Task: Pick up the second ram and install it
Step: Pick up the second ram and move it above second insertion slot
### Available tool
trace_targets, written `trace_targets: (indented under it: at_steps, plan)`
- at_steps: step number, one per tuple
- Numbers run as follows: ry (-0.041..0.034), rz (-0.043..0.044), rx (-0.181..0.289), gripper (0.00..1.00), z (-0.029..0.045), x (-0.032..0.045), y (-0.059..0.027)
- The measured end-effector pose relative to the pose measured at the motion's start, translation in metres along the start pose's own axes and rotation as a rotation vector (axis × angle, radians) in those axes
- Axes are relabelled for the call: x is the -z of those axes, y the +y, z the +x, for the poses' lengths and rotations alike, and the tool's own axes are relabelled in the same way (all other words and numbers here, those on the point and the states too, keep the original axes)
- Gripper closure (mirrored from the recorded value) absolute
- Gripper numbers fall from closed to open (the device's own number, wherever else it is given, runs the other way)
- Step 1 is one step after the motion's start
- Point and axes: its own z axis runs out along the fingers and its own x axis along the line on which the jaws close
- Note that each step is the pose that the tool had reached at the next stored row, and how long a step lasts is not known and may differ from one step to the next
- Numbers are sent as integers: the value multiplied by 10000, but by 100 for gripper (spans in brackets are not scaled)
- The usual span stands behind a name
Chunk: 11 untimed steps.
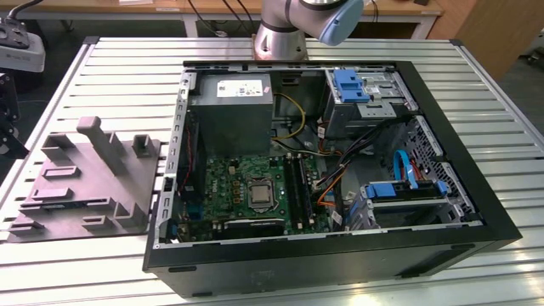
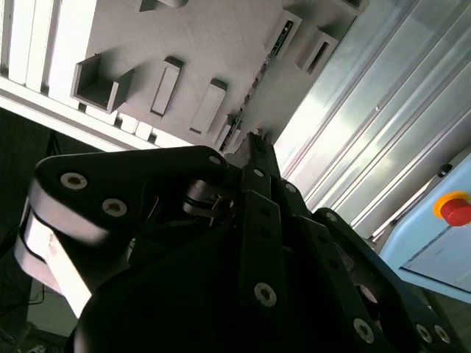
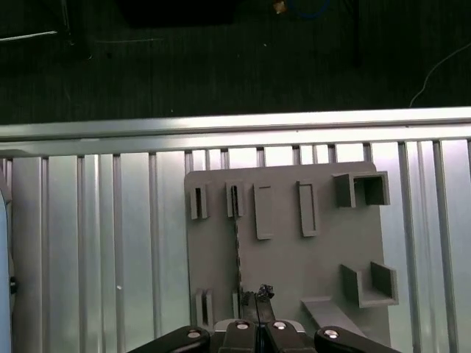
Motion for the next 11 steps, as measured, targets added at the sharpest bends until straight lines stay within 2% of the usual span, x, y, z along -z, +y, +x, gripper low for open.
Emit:
trace_targets:
  at_steps: [2,4,6,11]
  plan:
    - [-10,0,1,90,0,-1,0]
    - [-102,-4,5,90,3,-5,1]
    - [-146,-8,6,90,4,-17,1]
    - [-160,-9,9,90,10,-79,6]
